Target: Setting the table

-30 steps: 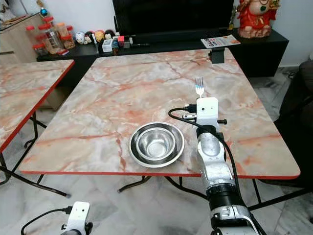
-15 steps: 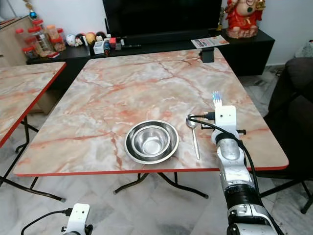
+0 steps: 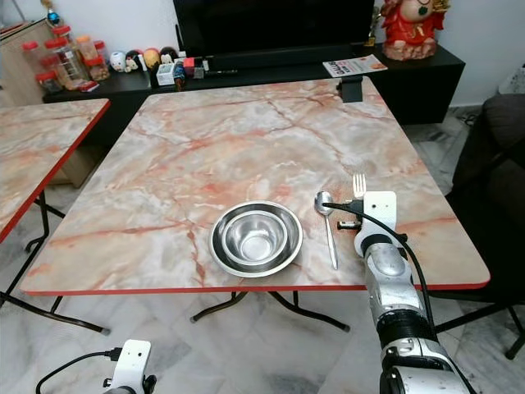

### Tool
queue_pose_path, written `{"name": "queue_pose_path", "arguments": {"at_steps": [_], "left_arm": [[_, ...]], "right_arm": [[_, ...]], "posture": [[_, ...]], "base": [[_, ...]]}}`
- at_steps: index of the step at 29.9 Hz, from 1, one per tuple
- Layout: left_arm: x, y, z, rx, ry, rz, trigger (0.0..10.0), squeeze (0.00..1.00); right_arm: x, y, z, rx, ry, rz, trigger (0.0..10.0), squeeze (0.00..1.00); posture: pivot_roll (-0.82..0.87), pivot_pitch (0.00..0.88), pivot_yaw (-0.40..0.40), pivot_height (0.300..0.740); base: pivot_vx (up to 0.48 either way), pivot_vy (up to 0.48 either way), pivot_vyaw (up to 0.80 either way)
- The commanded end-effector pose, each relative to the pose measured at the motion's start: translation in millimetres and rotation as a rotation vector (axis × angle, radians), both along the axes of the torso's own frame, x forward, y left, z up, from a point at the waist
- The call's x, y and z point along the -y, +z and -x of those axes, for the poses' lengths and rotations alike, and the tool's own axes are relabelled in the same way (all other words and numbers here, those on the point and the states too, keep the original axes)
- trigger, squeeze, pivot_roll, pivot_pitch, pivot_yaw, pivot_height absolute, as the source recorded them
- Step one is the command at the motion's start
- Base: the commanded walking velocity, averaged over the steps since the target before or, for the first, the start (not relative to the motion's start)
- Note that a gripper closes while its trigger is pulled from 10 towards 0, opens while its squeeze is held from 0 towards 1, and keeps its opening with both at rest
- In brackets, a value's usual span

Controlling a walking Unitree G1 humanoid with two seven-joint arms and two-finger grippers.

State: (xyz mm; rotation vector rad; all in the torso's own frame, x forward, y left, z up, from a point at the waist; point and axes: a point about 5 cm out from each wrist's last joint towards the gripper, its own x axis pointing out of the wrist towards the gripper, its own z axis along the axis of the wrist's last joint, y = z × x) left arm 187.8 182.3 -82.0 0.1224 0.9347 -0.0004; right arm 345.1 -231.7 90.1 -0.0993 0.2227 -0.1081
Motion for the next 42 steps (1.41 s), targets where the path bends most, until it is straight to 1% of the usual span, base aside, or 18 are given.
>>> {"name": "queue_pose_path", "arguments": {"at_steps": [1,4,11,13,15,17,27,37,42], "left_arm": [[-4.4,0.3,0.1,-0.008,-0.004,-0.011,10.0,0.00],[-4.4,0.2,0.1,-0.010,-0.005,-0.010,10.0,0.00],[-4.2,0.6,-0.8,-0.010,-0.012,-0.011,10.0,0.00],[-4.2,0.7,-1.0,-0.010,-0.012,-0.011,10.0,0.00],[-5.0,0.9,-1.2,-0.009,-0.009,-0.013,10.0,0.00],[-5.3,0.9,-1.2,-0.009,-0.008,-0.014,10.0,0.00],[-5.7,0.6,-0.5,-0.012,-0.008,-0.014,10.0,0.00],[-4.7,0.8,-1.2,-0.015,-0.014,-0.012,10.0,0.00],[-5.0,0.7,-0.9,-0.015,-0.012,-0.012,10.0,0.00]], "right_arm": [[-4.3,3.5,-3.8,0.014,0.016,-0.004,10.0,0.00],[-3.1,3.7,-3.8,0.018,0.013,0.011,10.0,0.00],[4.2,1.0,-2.7,0.002,-0.015,-0.004,10.0,0.00],[4.3,0.4,-2.7,0.001,-0.015,-0.008,10.0,0.00],[3.5,-3.5,-2.2,-0.015,-0.023,-0.049,10.0,0.00],[2.3,-4.0,-2.8,-0.020,-0.016,-0.059,10.0,0.00],[-1.5,-11.0,-2.2,-0.058,-0.002,-0.090,10.0,0.00],[-0.3,-16.4,0.0,-0.087,-0.013,-0.115,10.0,0.00],[0.2,-18.9,1.1,-0.104,-0.017,-0.111,10.0,0.00]], "posture": [[-0.21,0.000,0.108,0.740],[-0.21,0.000,0.112,0.740],[-0.21,0.000,0.115,0.740],[-0.21,0.000,0.115,0.740],[-0.21,0.000,0.114,0.740],[-0.21,0.000,0.114,0.740],[-0.21,0.000,0.113,0.740],[-0.21,0.000,0.113,0.740],[-0.21,0.000,0.115,0.740]], "base": [[0.000,0.000,0.00],[0.000,0.000,0.00],[0.000,0.000,0.00],[0.000,0.000,0.00],[0.000,0.000,0.00],[0.000,0.000,0.00],[0.000,0.000,0.00],[0.000,0.000,0.00],[0.000,0.000,0.00]]}}
